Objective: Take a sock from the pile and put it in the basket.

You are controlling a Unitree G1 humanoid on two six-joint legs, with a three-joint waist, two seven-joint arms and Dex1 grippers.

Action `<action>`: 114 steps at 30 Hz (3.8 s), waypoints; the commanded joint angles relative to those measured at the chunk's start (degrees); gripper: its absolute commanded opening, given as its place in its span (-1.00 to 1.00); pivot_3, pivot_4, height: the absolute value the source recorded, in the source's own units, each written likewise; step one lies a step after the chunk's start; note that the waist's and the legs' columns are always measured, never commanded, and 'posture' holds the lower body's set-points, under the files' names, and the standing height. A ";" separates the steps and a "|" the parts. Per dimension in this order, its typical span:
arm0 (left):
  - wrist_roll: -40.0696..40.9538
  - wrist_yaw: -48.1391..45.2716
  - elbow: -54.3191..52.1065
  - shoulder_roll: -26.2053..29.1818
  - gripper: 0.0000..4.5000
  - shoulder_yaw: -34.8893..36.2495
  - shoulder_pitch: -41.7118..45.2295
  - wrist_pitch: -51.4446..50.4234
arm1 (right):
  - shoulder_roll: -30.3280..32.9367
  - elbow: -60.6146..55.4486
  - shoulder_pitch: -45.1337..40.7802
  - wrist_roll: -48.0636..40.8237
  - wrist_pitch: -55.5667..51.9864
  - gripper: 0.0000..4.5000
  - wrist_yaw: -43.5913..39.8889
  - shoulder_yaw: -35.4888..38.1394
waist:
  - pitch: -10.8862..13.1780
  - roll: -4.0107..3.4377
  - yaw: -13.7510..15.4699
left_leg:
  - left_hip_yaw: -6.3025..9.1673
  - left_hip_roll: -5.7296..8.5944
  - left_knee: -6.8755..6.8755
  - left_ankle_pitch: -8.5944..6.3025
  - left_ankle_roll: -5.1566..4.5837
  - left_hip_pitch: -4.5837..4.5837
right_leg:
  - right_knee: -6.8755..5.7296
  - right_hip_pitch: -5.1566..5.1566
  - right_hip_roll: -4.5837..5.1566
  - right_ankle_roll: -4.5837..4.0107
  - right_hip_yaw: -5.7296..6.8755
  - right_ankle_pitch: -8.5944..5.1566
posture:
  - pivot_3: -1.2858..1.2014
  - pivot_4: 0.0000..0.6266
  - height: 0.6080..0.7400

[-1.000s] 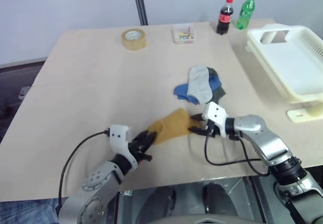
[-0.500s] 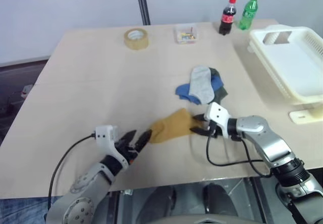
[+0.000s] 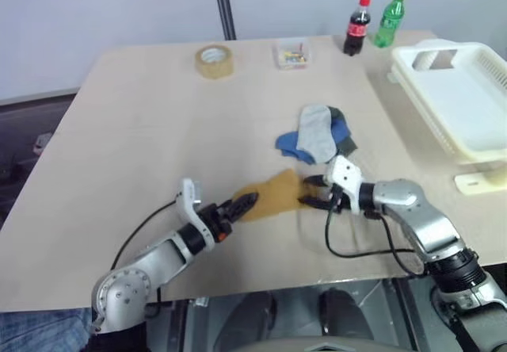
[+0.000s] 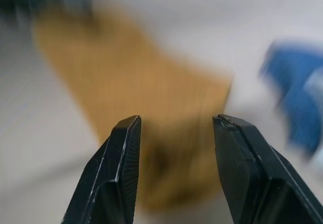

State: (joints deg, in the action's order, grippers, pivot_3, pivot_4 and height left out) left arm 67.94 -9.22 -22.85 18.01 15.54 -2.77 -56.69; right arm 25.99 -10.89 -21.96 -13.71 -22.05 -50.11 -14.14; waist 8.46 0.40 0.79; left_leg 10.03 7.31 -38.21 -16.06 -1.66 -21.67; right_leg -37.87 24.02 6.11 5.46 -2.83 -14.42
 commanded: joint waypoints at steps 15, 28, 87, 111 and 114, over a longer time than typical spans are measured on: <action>5.28 -3.48 0.28 -1.19 0.65 -1.49 -0.13 1.33 | -1.85 13.46 -6.23 13.25 6.72 0.04 -1.48 -9.96 | 0.00 0.00 -0.09 | 0.00 0.01 0.00 0.00 0.00 0.00 | 0.00 0.02 -0.01 0.00 0.00 0.00 | 0.03 -0.52 1.00; 5.48 -5.72 4.29 -5.21 0.65 -6.81 6.74 2.30 | -4.04 11.50 -7.99 10.52 3.00 0.04 -1.28 -6.24 | 0.00 0.00 -0.61 | -0.01 0.01 -0.01 0.00 0.01 0.00 | 0.00 0.02 -0.02 0.00 -0.02 0.00 | 0.03 -0.52 1.00; -6.29 -21.35 15.98 -9.83 0.68 -9.15 12.26 5.96 | -0.25 -2.23 -6.27 -16.68 -30.70 0.98 4.78 5.90 | 0.04 0.06 -0.12 | 0.03 0.05 0.01 -0.05 -0.08 -0.19 | 0.17 0.10 0.07 0.01 0.03 0.01 | 0.03 -0.52 1.00; -15.14 -23.78 -3.13 0.55 0.68 -11.22 3.48 12.90 | 0.84 0.93 -3.67 -9.69 -31.35 0.98 7.47 -0.46 | 0.02 0.05 -0.79 | 0.00 0.01 0.03 -0.05 -0.07 -0.08 | 0.14 0.04 0.02 0.00 -0.02 0.01 | 0.03 -0.52 1.00; -16.95 -24.11 -4.16 1.62 0.68 -11.63 2.17 14.59 | 1.42 0.72 -3.61 -9.22 -30.98 0.98 6.24 -1.50 | 0.02 0.05 -0.82 | 0.00 0.01 0.03 -0.06 -0.07 -0.08 | 0.16 0.03 0.02 0.00 -0.01 0.00 | 0.03 -0.52 1.00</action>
State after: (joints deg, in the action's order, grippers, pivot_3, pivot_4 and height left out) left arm 51.64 -32.48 -24.45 19.20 3.97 -0.48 -43.75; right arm 27.16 -10.00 -26.66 -22.31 -51.90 -42.27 -13.43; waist 8.48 0.45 -0.02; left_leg 10.03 7.32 -38.16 -16.12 -1.73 -21.75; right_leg -37.71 24.05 6.13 5.46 -2.84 -14.42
